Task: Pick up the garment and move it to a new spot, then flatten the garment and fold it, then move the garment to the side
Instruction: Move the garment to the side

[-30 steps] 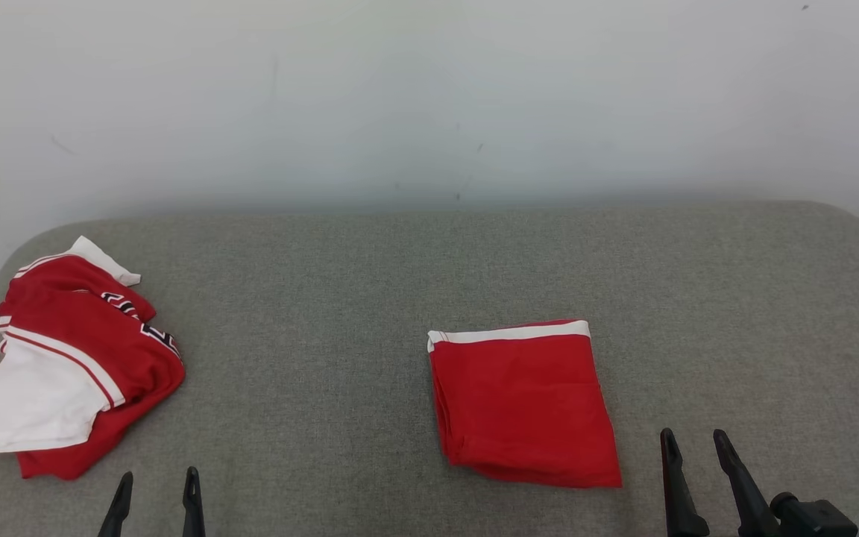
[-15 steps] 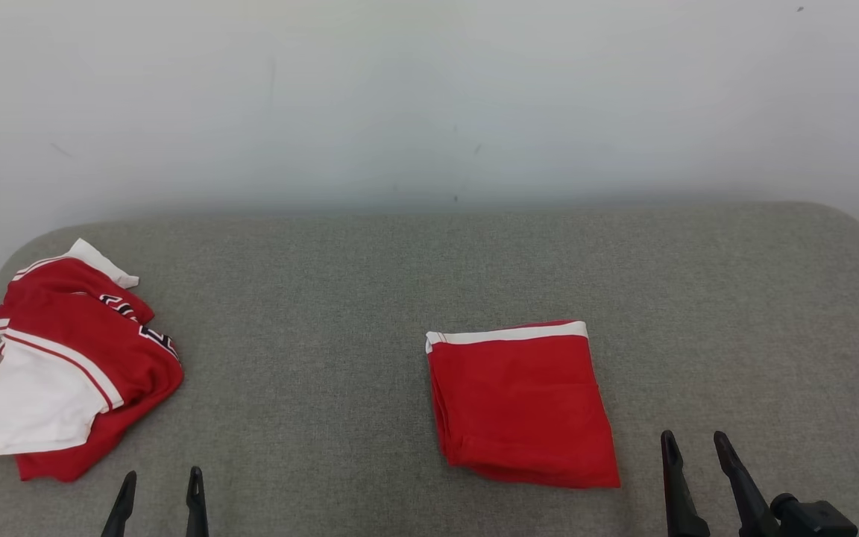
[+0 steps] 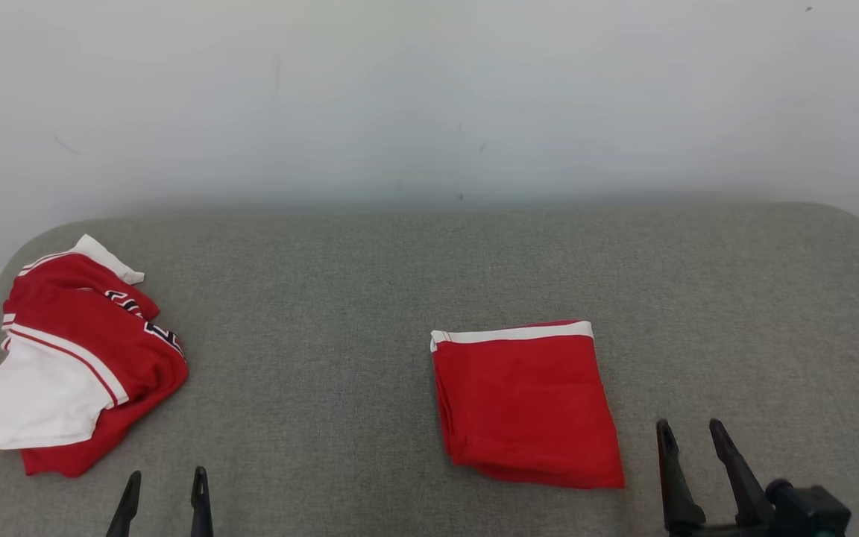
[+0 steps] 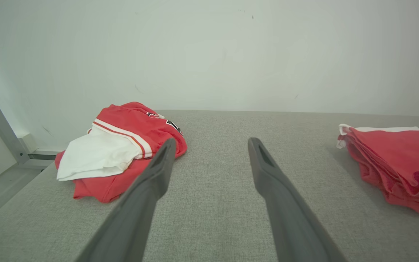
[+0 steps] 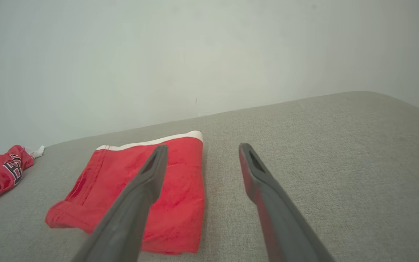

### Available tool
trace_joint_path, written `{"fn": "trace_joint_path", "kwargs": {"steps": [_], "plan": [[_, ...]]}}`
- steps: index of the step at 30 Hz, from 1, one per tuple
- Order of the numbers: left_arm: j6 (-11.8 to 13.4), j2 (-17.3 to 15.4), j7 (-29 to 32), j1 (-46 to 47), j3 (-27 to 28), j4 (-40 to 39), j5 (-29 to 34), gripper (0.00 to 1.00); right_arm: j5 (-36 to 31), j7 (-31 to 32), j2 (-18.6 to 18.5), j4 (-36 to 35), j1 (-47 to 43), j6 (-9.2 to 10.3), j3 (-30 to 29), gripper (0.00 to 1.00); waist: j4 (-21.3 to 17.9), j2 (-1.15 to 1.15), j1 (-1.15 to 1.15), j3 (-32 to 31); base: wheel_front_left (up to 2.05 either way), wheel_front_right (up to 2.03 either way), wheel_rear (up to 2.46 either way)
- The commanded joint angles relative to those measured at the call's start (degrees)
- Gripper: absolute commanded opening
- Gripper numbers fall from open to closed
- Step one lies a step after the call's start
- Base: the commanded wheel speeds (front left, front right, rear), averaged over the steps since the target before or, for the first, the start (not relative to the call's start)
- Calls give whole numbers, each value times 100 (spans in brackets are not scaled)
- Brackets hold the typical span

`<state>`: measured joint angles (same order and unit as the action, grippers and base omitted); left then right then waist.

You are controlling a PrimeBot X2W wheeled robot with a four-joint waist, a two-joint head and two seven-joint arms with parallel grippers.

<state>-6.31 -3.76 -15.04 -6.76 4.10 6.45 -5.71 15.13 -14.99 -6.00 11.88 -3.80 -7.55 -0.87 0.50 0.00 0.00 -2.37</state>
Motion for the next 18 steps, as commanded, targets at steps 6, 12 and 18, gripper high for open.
{"fn": "trace_joint_path", "kwargs": {"steps": [6,12,18], "plan": [[9,36,-21,3,-52,0,34,100,-44,-4,-235,413,669,14,162,100,114,0,0,60,0,0,0],[-9,46,-21,126,-167,65,72,100,-29,450,-336,1320,1476,14,104,100,320,0,0,151,0,0,0],[-31,54,-21,275,-309,136,54,100,-70,723,-413,2239,2037,14,92,100,554,0,0,290,0,0,0]]}}
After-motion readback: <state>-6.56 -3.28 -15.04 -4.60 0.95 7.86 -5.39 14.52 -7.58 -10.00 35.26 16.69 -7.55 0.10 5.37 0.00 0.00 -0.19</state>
